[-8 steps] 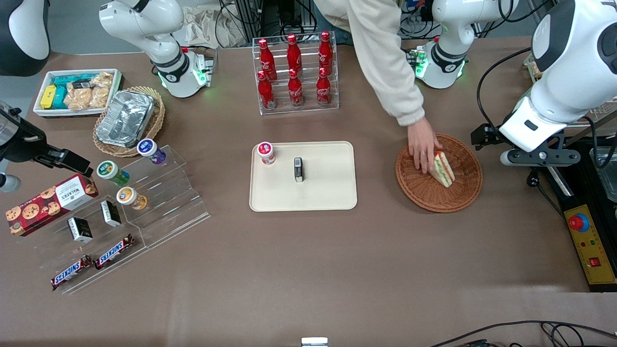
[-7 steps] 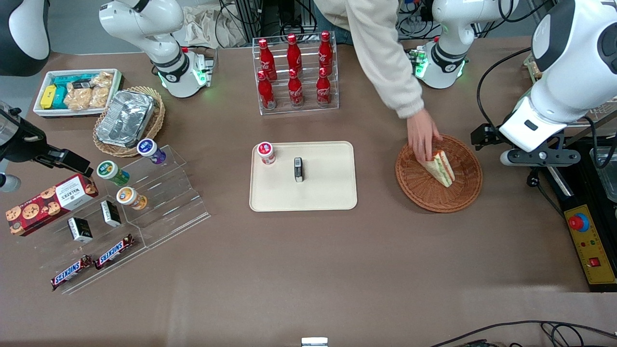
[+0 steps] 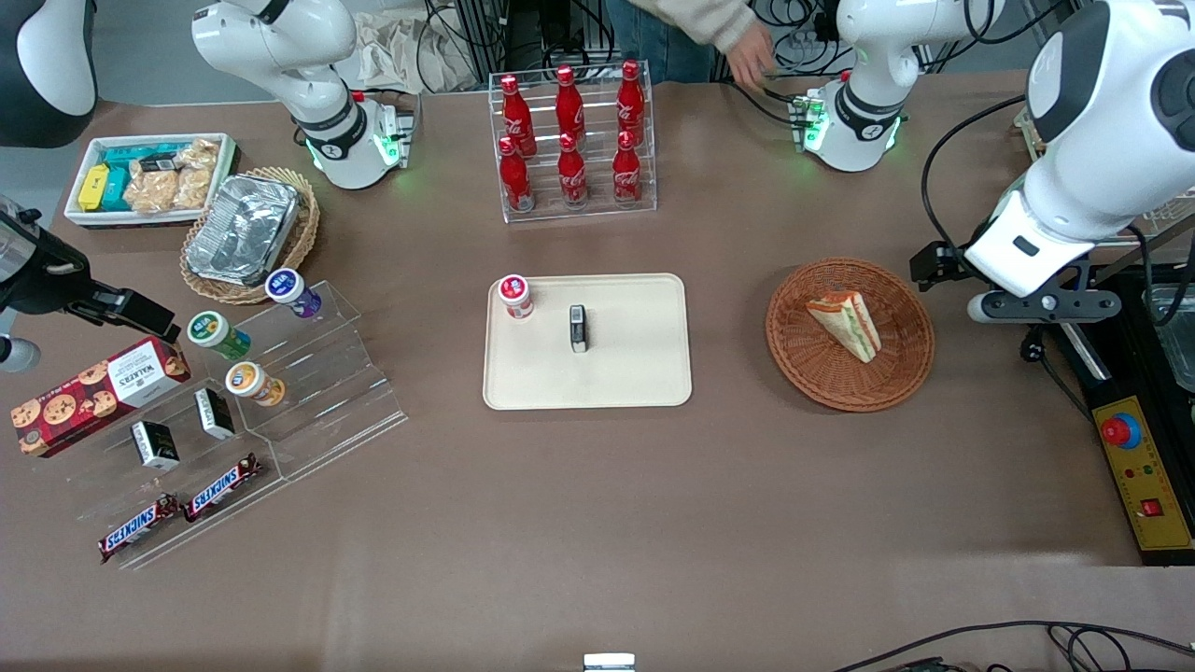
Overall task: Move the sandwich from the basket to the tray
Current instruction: 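Move the left gripper over the wrapped sandwich in the wicker basket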
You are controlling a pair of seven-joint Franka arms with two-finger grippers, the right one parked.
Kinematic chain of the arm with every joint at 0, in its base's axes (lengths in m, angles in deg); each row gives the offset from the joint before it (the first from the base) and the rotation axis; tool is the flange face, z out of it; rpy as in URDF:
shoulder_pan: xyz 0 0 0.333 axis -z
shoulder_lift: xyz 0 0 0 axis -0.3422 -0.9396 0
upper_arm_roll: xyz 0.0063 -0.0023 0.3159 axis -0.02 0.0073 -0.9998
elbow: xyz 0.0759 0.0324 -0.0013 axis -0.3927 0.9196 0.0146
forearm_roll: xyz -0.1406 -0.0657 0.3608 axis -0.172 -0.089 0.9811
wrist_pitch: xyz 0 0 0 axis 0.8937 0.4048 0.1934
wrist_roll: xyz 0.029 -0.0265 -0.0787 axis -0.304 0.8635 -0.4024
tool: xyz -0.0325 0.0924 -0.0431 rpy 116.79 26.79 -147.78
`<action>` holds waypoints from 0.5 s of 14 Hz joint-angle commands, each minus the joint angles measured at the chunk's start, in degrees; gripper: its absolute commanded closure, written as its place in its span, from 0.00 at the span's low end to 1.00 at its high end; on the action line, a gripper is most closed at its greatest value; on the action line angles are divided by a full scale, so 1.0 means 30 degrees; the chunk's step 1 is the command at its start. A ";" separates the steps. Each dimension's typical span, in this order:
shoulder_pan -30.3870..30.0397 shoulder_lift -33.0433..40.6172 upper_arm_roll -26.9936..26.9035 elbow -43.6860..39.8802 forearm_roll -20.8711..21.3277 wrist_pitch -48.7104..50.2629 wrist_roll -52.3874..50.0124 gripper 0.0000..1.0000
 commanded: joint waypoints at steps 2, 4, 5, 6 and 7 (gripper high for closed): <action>-0.0734 0.0830 0.0134 0.2814 -0.0350 -0.1799 -0.0494 0.00; -0.0823 0.1038 0.0134 0.4075 -0.0527 -0.2737 -0.0553 0.00; -0.0823 0.1097 0.0105 0.4660 -0.1079 -0.3234 -0.0640 0.00; -0.0852 0.1214 0.0076 0.5130 -0.1577 -0.3790 -0.1134 0.00; -0.0853 0.1302 0.0076 0.5628 -0.1756 -0.4202 -0.1719 0.01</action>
